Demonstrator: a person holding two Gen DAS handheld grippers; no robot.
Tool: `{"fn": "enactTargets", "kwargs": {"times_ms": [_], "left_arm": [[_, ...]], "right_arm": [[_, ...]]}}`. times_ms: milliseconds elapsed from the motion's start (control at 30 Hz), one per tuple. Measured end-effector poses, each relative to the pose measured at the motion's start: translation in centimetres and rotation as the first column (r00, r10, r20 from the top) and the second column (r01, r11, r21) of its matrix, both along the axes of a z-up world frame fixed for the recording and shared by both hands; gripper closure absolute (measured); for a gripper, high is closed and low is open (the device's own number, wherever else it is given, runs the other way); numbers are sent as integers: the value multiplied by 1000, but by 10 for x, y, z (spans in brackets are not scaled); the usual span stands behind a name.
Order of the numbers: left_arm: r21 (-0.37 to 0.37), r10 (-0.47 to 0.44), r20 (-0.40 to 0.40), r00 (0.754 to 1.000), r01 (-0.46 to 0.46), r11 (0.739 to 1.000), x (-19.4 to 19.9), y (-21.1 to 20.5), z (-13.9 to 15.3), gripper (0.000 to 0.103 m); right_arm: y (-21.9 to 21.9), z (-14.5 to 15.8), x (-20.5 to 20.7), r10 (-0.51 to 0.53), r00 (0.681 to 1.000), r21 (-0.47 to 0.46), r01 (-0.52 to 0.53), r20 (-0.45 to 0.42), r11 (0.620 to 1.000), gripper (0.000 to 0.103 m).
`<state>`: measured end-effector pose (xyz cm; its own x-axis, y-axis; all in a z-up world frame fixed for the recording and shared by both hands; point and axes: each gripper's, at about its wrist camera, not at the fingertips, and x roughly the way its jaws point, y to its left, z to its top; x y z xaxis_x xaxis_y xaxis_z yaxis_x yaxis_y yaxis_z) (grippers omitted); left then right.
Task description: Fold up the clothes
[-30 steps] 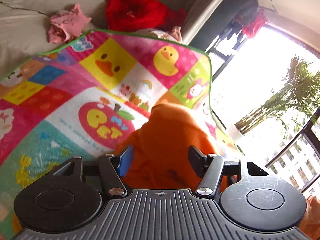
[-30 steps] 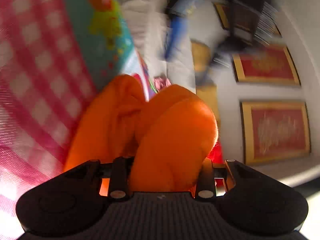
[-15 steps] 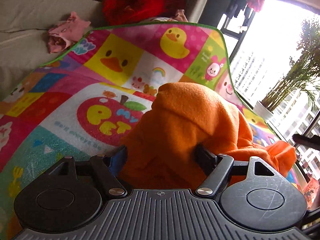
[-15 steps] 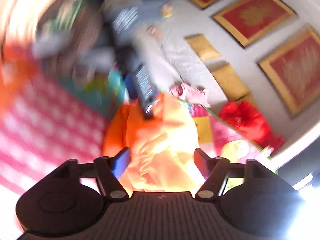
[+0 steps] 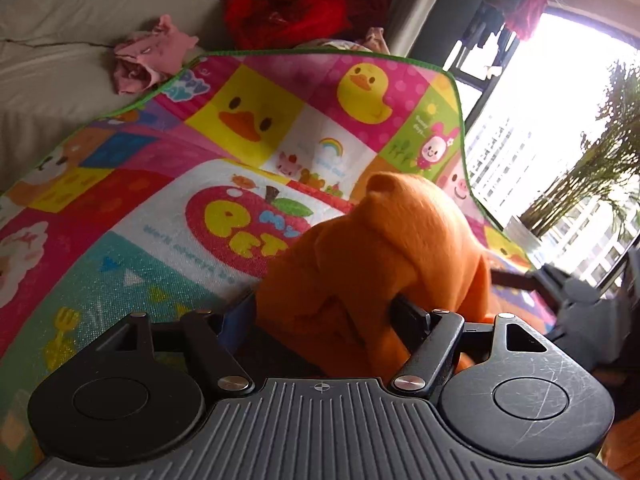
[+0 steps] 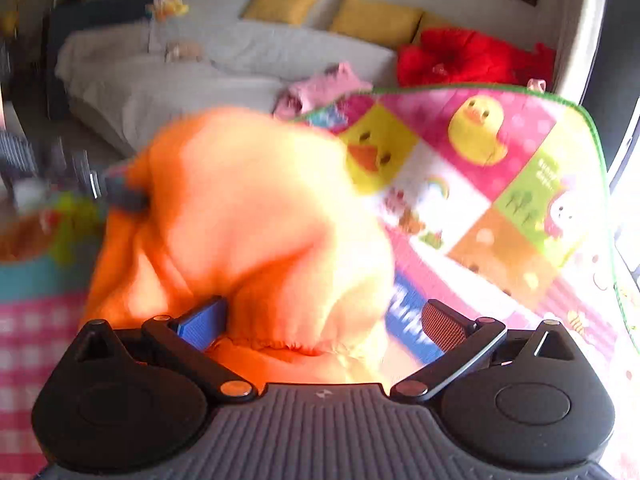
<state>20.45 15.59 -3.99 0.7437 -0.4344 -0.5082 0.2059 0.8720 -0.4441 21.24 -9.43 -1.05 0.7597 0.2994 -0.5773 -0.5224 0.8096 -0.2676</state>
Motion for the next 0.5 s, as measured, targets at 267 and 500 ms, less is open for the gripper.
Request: {"fn": "enactTargets", "kwargs": {"times_ms": [267,500], "left_arm": [[40,31,-50,998,-29,999,14,-3,-13,25],[101,83,-99,992,-73,992,30,-4,-33,24]], "right_arm": [[-32,36,-3,56,998,248,-45,-37,968,0],[-73,37,47,-118,989,381,144,-90,913,0]]}}
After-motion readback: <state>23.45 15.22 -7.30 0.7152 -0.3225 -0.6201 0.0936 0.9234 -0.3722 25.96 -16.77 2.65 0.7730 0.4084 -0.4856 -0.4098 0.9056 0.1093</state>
